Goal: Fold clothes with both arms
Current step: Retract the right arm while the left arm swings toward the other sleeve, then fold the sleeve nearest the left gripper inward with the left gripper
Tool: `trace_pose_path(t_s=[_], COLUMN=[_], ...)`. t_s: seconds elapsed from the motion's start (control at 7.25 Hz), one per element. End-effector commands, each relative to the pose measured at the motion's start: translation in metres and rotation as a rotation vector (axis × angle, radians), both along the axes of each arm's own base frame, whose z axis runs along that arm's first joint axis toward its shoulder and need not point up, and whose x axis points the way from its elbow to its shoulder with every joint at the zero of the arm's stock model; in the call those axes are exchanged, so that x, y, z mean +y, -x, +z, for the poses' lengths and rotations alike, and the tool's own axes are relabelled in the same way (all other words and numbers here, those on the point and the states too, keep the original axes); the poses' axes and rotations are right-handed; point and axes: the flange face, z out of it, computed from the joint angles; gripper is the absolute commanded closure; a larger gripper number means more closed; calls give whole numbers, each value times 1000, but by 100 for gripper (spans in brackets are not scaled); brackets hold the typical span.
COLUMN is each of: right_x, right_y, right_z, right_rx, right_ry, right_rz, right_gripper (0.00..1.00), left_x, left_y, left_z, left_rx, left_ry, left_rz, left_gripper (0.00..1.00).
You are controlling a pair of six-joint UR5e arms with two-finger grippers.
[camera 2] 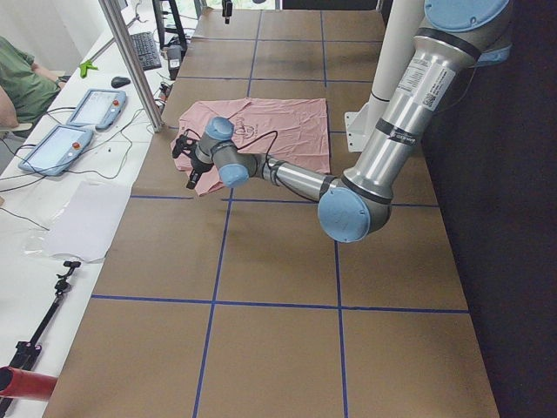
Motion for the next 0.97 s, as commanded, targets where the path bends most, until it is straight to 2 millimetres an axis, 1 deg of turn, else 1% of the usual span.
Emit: trace_pose_path(t_s=[0.0,0.14,0.28,0.41,0.55,0.83], right_x=[10,13,13,14,14,14], right_y=[-3,-4,-4,-4,-4,-4], right_z=[5,6,5,6,6,8], right_rx=[1,0,0,2,2,5], right_ry=[-1,-2,-3,-2,1,4], right_rz=[-1,-1,0,1,5,6], right_gripper=[0,0,0,0,0,0], left_x=[4,6,4,5,6,7], left_y=[-54,-66,-72,-75,-79,-81], left_z=[18,19,24,35,38,39], left_rx=[-16,-14,-15,-8,-9,-10], left_ry=[12,22,23,14,15,16], left_rz=[-53,-45,-42,-39,-34,-31], left_gripper=[36,40,44,45,49,51])
